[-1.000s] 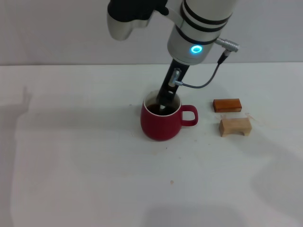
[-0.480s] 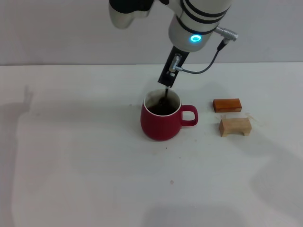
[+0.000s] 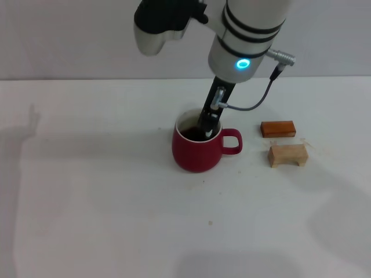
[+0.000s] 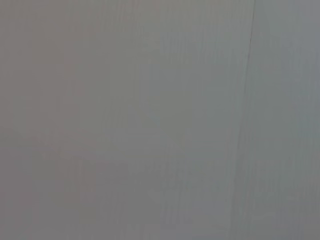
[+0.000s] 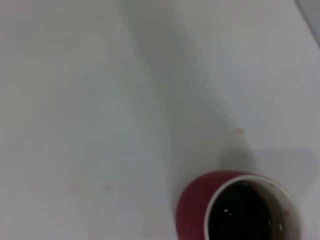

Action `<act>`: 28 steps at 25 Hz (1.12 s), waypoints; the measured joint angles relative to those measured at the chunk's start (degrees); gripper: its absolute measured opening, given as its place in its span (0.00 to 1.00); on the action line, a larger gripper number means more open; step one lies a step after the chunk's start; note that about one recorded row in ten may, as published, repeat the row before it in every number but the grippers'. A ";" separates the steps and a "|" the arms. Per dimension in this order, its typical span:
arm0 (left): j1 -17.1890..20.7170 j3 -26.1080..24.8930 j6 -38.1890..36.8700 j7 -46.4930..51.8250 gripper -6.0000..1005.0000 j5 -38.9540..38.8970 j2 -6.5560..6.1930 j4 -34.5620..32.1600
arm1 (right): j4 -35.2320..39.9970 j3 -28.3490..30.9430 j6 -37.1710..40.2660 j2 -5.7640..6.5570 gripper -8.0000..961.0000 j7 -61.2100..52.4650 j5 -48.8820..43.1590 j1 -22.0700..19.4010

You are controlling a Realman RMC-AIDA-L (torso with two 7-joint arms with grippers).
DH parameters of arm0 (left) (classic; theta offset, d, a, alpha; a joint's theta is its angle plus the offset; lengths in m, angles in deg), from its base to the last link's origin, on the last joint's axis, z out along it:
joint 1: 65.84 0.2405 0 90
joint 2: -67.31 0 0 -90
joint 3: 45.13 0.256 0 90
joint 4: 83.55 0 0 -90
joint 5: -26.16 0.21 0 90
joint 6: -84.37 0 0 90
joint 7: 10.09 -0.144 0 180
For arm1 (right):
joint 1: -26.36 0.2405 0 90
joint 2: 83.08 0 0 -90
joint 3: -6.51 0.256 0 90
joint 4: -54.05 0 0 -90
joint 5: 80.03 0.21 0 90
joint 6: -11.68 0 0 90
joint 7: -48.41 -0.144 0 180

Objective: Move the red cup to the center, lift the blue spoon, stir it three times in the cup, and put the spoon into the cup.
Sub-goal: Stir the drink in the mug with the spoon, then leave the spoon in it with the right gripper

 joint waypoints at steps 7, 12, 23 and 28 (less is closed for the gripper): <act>0.17 0.00 0.00 0.00 0.84 0.00 0.00 0.00 | -1.10 -3.33 1.32 -0.29 0.22 -0.42 2.14 -0.35; 0.29 0.00 -0.09 0.00 0.84 0.00 0.00 0.02 | -1.70 -3.52 1.78 -0.26 0.23 -0.89 2.18 -0.51; 0.28 0.00 -0.16 0.03 0.84 0.00 0.00 0.09 | -2.08 -3.56 1.97 -0.28 0.24 -1.61 2.18 -0.10; 0.27 -0.05 -0.13 0.05 0.84 -0.01 0.00 0.06 | -6.59 -5.22 4.78 -0.32 0.25 -1.91 2.57 -2.08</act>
